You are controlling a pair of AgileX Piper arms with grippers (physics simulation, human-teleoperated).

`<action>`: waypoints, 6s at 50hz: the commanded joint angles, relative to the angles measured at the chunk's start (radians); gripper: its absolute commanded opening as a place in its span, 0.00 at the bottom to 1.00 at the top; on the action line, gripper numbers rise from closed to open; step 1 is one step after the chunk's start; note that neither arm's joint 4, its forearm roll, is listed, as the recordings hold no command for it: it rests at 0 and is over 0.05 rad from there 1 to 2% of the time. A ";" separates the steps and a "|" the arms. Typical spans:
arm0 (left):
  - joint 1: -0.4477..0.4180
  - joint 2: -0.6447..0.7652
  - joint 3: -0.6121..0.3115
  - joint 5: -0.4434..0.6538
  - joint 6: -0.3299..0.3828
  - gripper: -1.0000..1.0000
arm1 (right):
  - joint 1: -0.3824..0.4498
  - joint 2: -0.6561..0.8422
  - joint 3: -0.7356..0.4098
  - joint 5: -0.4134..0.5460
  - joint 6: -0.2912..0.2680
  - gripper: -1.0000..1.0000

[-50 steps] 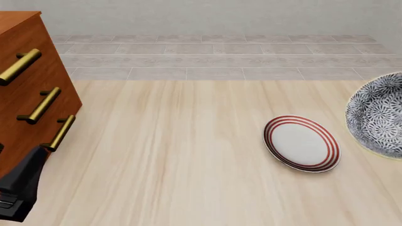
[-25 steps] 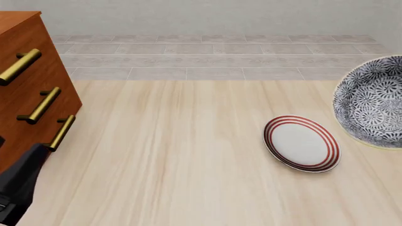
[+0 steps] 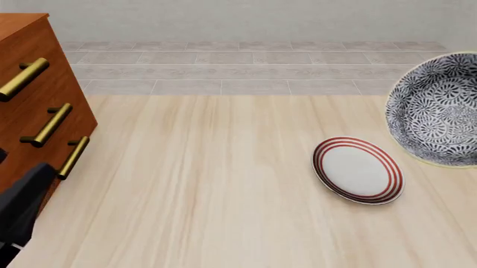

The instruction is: Put the bowl on top of the cabinet.

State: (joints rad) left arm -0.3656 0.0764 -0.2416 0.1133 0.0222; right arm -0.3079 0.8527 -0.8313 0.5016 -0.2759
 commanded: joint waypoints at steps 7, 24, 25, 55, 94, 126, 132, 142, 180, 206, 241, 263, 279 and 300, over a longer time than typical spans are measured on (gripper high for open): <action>-0.096 0.050 -0.060 0.000 -0.001 1.00 | 0.047 0.029 -0.002 -0.058 -0.030 0.00; -0.206 0.134 -0.139 -0.040 -0.002 1.00 | 0.141 0.097 0.002 -0.141 -0.009 0.00; -0.220 0.146 -0.144 -0.048 -0.002 1.00 | 0.147 0.099 -0.002 -0.142 -0.005 0.00; -0.454 0.431 -0.297 -0.188 -0.035 1.00 | 0.274 0.178 -0.034 -0.203 0.016 0.00; -0.653 0.938 -0.569 -0.256 -0.157 1.00 | 0.343 0.257 -0.030 -0.265 0.007 0.00; -0.590 1.105 -0.705 -0.242 -0.144 1.00 | 0.348 0.237 -0.003 -0.275 -0.002 0.00; -0.576 1.143 -0.730 -0.241 -0.146 1.00 | 0.350 0.226 0.009 -0.277 -0.003 0.00; -0.567 1.194 -0.778 -0.231 -0.165 1.00 | 0.360 0.212 0.023 -0.279 -0.003 0.00; -0.646 1.361 -0.861 -0.229 -0.242 1.00 | 0.414 0.211 0.018 -0.279 -0.024 0.00; -0.641 1.522 -0.943 -0.232 -0.243 1.00 | 0.453 0.171 0.032 -0.265 -0.023 0.00; -0.607 1.526 -0.947 -0.233 -0.187 1.00 | 0.443 0.149 0.052 -0.267 -0.042 0.00; -0.584 1.529 -0.944 -0.237 -0.185 1.00 | 0.416 0.179 0.051 -0.289 -0.051 0.00; -0.564 1.550 -0.966 -0.232 -0.188 1.00 | 0.417 0.153 0.063 -0.273 -0.050 0.00; -0.538 1.593 -0.985 -0.240 -0.173 1.00 | 0.428 0.105 0.074 -0.240 -0.038 0.00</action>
State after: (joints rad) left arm -0.9155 1.6419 -1.2140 -0.1226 -0.1544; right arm 0.1095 0.9890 -0.7559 0.2428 -0.3259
